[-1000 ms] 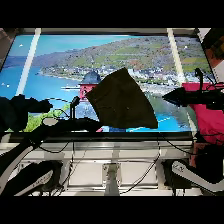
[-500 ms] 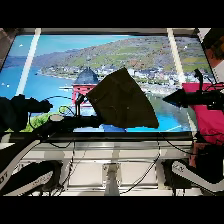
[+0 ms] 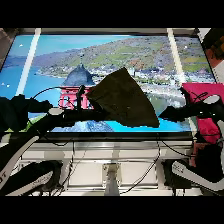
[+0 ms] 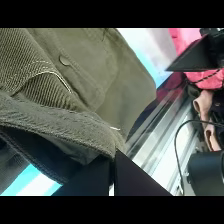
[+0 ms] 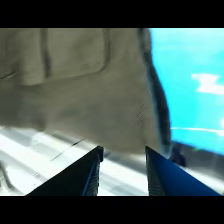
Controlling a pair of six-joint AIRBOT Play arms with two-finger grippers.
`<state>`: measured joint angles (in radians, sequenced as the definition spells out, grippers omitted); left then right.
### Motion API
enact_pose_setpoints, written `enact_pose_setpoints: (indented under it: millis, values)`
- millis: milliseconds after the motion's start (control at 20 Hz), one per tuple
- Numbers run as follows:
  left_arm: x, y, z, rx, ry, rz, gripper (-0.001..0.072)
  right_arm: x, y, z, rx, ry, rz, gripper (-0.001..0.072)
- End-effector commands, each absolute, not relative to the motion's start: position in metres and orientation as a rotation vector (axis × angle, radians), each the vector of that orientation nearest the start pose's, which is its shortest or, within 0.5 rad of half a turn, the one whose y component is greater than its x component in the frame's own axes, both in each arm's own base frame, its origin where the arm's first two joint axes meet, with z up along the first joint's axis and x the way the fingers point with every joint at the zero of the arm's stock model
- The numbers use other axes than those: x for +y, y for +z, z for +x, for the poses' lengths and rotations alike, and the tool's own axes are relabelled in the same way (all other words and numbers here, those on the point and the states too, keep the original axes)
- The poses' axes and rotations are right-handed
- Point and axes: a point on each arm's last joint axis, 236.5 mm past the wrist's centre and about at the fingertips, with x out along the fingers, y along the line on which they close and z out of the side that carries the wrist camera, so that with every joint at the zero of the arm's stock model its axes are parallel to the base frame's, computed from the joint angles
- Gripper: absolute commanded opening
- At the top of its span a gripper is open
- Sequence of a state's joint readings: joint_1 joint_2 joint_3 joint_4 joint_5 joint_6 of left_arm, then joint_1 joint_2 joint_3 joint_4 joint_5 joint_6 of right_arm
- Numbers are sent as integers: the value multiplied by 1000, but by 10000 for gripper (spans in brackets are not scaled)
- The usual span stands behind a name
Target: Fold the clothes and pants, and hang the long-sleeved shirts on hangers.
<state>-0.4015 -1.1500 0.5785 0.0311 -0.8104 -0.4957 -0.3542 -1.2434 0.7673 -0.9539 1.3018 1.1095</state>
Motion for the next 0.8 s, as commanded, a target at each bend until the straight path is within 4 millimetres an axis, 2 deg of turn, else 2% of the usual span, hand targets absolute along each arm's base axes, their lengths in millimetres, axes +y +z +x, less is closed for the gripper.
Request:
enact_pose_setpoints:
  millis: [0, 150, 250, 350, 750]
  values:
    - [-301, 21, 269, 888, -1027, -472, 9, 37, -87, 297, 1454, 330, 504, 324]
    - [-301, 23, 268, 884, -1028, -468, 9, 43, -96, 314, 1472, 354, 502, 323]
    - [-301, 23, 268, 884, -1028, -468, 9, 39, -91, 332, 1440, 352, 489, 321]
    - [-301, 23, 268, 884, -1028, -467, 9, 39, -83, 341, 1432, 369, 483, 321]
    - [-300, 22, 270, 881, -1019, -465, 9, 62, -76, 300, 1608, 507, 559, 321]
